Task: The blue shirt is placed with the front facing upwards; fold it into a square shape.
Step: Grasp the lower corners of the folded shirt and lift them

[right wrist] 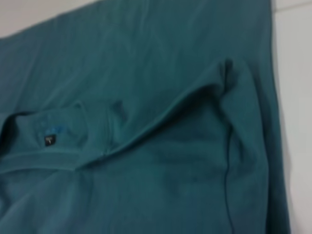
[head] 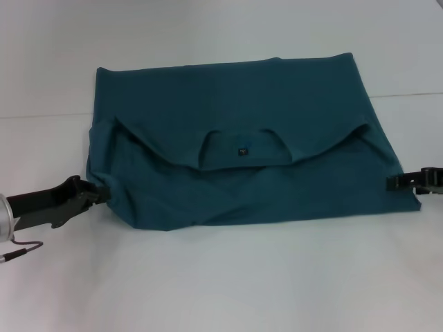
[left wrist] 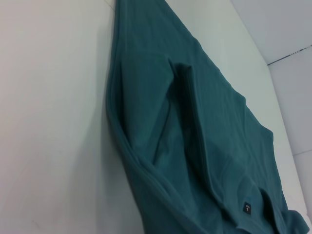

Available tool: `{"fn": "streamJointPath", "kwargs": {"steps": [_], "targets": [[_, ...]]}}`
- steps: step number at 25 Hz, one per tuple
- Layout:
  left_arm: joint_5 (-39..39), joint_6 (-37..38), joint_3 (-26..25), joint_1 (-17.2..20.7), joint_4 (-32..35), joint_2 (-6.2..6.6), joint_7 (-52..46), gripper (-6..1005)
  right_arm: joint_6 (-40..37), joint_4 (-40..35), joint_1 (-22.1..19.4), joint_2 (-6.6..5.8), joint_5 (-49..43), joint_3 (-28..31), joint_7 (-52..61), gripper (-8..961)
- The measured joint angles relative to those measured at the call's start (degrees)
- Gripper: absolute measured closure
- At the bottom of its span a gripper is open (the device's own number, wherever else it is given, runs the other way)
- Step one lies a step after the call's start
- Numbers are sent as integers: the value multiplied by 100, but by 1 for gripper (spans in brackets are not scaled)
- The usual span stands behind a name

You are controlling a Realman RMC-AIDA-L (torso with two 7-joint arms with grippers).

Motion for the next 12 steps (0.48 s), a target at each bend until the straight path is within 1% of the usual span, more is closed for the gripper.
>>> {"fn": "streamJointPath", "kwargs": {"steps": [4, 12], "targets": [[-2, -7, 4, 5, 0, -19, 6, 969, 304, 263, 91, 18, -88, -5, 3, 258], [-2, -56, 10, 5, 0, -54, 18, 969, 536, 430, 191, 155, -95, -99, -81, 262]]}}
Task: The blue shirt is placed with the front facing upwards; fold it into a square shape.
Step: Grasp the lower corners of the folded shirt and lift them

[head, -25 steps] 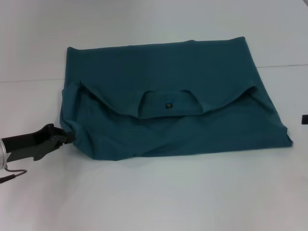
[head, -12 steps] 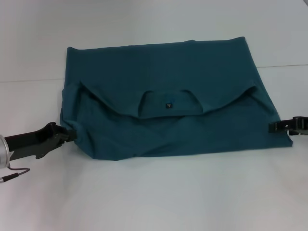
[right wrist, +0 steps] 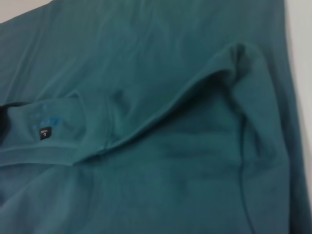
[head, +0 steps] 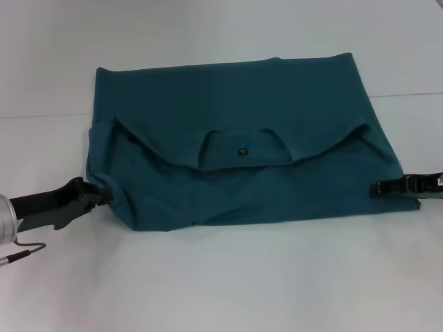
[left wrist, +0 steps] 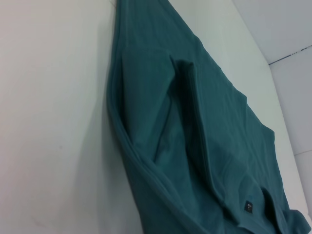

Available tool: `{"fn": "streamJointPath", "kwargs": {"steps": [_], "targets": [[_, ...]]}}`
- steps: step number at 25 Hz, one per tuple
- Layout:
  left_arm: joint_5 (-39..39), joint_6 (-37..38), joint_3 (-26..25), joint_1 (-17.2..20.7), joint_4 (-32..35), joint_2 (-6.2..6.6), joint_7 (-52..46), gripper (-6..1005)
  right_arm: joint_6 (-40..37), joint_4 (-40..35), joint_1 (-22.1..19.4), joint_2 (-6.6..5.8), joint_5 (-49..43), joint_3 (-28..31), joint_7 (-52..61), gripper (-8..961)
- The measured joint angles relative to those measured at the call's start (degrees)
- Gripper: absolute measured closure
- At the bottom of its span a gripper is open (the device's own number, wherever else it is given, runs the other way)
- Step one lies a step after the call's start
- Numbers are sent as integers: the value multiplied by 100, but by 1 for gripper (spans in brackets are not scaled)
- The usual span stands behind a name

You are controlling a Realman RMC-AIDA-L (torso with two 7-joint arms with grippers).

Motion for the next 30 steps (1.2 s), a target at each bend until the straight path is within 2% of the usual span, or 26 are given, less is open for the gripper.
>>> {"fn": "streamJointPath", "kwargs": {"steps": [6, 13, 15, 21, 27, 30], "targets": [[0, -3, -5, -11, 0, -4, 2, 969, -37, -63, 5, 58, 31, -12, 28, 264], [0, 3, 15, -18, 0, -1, 2, 969, -148, -107, 17, 53, 2, -35, 50, 267], [0, 12, 27, -19, 0, 5, 1, 969, -228, -128, 18, 40, 4, -33, 62, 506], [45, 104, 90, -19, 6, 38, -2, 969, -644, -473, -26, 10, 16, -18, 174, 752], [249, 704, 405, -16, 224, 173, -41, 969, -1378, -990, -85, -7, -54, -40, 340, 885], [517, 1020, 422, -17, 353, 193, -107, 969, -1832, -1179, -79, -7, -285, -41, 406, 885]]}}
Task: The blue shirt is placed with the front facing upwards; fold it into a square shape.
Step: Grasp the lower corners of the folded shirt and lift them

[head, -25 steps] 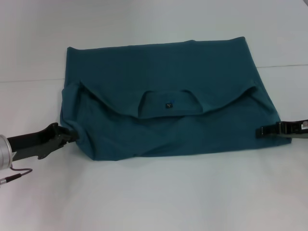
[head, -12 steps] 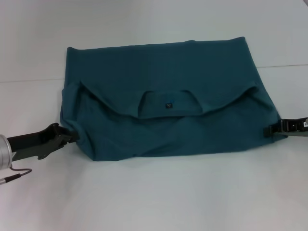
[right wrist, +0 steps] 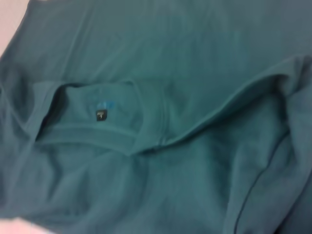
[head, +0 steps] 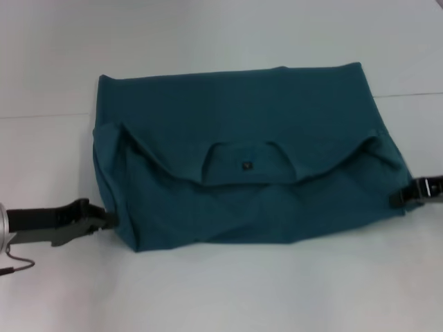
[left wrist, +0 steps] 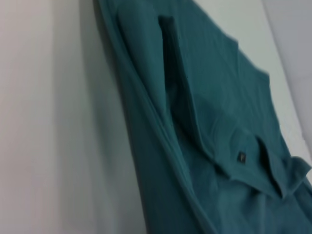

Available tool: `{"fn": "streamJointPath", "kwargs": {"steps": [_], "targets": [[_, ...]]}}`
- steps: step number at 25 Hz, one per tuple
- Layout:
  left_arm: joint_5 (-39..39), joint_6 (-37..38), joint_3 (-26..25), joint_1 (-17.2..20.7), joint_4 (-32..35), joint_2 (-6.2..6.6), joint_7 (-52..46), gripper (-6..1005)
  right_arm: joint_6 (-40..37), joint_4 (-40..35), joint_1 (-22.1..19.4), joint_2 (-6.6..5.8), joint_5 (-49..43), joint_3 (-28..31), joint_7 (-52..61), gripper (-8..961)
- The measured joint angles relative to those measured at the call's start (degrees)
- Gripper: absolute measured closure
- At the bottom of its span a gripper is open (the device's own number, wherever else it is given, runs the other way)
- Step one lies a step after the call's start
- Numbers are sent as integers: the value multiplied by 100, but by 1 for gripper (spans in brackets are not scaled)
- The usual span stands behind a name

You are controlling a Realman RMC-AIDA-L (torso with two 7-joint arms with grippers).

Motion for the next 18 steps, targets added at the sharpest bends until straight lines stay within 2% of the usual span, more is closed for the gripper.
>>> {"fn": "streamJointPath", "kwargs": {"steps": [4, 7, 10, 15, 18], "targets": [[284, 645, 0, 108, 241, 4, -47, 969, -796, -275, 18, 13, -444, -7, -3, 885], [376, 1305, 3, 330, 567, -35, -17, 969, -1557, -518, -52, 33, -610, -27, -166, 885], [511, 1859, 11, 525, 800, -58, 0, 969, -2195, -577, -117, -13, -627, -42, -441, 885], [972, 2833, 15, 833, 1020, -89, 190, 969, -2746, -564, -216, -49, -821, -91, -845, 884], [1167, 3092, 44, 984, 1113, -136, 257, 969, -2888, -532, -270, -51, -954, -123, -1096, 884]]}}
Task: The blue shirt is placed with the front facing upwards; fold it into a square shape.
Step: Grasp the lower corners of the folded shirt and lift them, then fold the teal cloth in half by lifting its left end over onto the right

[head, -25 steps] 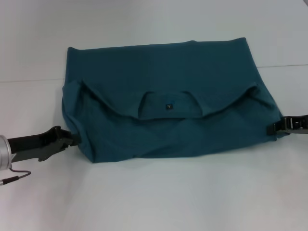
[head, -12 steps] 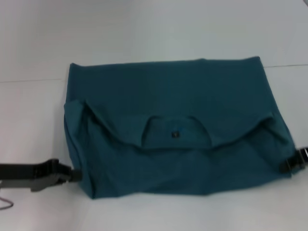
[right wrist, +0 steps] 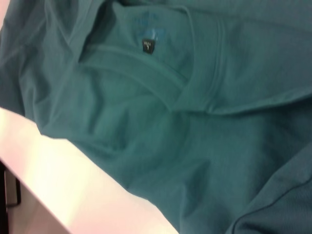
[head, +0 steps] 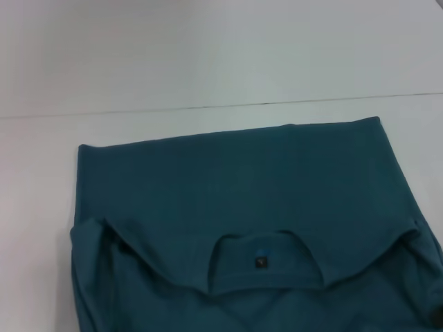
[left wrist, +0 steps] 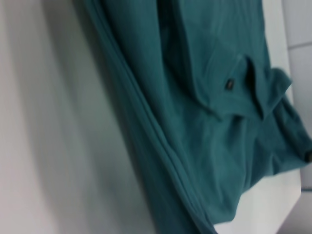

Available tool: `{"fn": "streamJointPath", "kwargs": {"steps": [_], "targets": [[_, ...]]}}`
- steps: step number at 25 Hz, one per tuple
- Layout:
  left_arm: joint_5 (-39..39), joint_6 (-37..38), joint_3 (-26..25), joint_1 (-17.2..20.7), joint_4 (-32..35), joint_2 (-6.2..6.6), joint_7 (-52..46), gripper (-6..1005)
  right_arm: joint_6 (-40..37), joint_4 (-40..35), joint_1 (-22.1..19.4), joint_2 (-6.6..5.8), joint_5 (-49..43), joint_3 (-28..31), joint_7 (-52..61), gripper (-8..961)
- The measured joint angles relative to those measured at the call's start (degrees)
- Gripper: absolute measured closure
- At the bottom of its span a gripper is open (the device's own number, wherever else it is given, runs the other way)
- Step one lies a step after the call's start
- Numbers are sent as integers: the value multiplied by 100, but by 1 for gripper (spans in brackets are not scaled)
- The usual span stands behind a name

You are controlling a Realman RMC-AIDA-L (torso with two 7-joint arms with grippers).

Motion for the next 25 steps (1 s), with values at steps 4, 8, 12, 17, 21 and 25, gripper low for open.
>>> {"fn": "streamJointPath", "kwargs": {"steps": [4, 8, 12, 17, 21, 25], "targets": [[167, 69, 33, 46, -40, -46, 103, 969, -54, 11, -36, 3, -53, -20, -179, 884], [175, 38, 45, -4, -151, -71, 197, 968, -30, 15, -37, 36, -40, 4, -229, 884], [92, 32, -3, -80, -248, -68, 304, 968, -23, 15, -37, 50, 76, 76, -347, 884], [-292, -6, -329, -286, -324, 79, 363, 968, 67, 19, -37, -135, 817, 516, -334, 884], [-345, -489, -706, -656, -563, 243, 222, 968, 894, 45, -19, -310, 1278, 1049, 198, 884], [-348, -1122, -764, -975, -655, 317, -51, 968, 1433, 66, -36, -327, 1426, 1166, 468, 883]]}}
